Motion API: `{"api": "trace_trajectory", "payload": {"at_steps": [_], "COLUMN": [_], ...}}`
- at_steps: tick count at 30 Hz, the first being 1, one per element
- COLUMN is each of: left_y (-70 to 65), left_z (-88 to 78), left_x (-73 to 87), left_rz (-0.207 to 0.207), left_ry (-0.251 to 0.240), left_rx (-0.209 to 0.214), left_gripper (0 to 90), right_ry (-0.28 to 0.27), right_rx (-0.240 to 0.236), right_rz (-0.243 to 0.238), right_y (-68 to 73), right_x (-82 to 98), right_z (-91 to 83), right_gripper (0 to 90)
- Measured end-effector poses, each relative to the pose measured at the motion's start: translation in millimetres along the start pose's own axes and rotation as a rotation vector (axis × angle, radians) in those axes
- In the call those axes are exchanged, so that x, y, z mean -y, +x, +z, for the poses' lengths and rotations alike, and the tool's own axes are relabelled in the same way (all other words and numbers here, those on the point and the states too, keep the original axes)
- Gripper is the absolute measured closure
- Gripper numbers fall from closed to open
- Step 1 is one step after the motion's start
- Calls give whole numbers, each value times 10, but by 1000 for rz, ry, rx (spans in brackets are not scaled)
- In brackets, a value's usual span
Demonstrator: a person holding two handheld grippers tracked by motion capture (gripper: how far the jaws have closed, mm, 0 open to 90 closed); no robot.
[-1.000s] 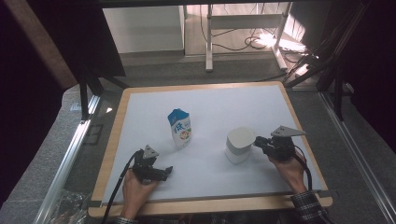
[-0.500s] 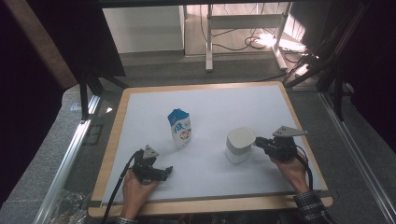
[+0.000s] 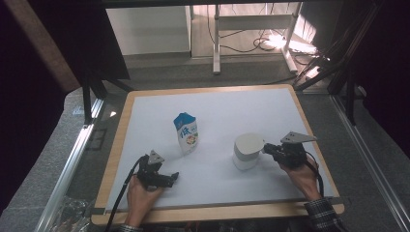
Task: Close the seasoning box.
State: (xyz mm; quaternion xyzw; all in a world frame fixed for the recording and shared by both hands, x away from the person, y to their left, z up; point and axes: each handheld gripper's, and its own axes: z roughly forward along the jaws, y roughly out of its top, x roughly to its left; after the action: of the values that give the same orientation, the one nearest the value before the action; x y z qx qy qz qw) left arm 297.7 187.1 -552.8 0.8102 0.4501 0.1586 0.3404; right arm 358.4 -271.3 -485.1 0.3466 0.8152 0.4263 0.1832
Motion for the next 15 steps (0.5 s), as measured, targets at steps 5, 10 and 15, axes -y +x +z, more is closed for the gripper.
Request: {"api": "trace_trajectory", "payload": {"at_steps": [5,10,15], "left_y": [2,2,2], "left_z": [1,1,1], "left_x": [-1,-1,-1], "left_rz": [3,3,4], "left_ry": [0,0,0], "left_rx": [0,1,1], "left_gripper": [36,36,36], "right_ry": [7,12,11], "right_rx": [-16,-30,-33], "right_rz": [-9,8,21], "right_y": [57,125,159], "right_x": [14,30,49], "right_z": [-37,-79,-106], "right_gripper": [812,807,807]}}
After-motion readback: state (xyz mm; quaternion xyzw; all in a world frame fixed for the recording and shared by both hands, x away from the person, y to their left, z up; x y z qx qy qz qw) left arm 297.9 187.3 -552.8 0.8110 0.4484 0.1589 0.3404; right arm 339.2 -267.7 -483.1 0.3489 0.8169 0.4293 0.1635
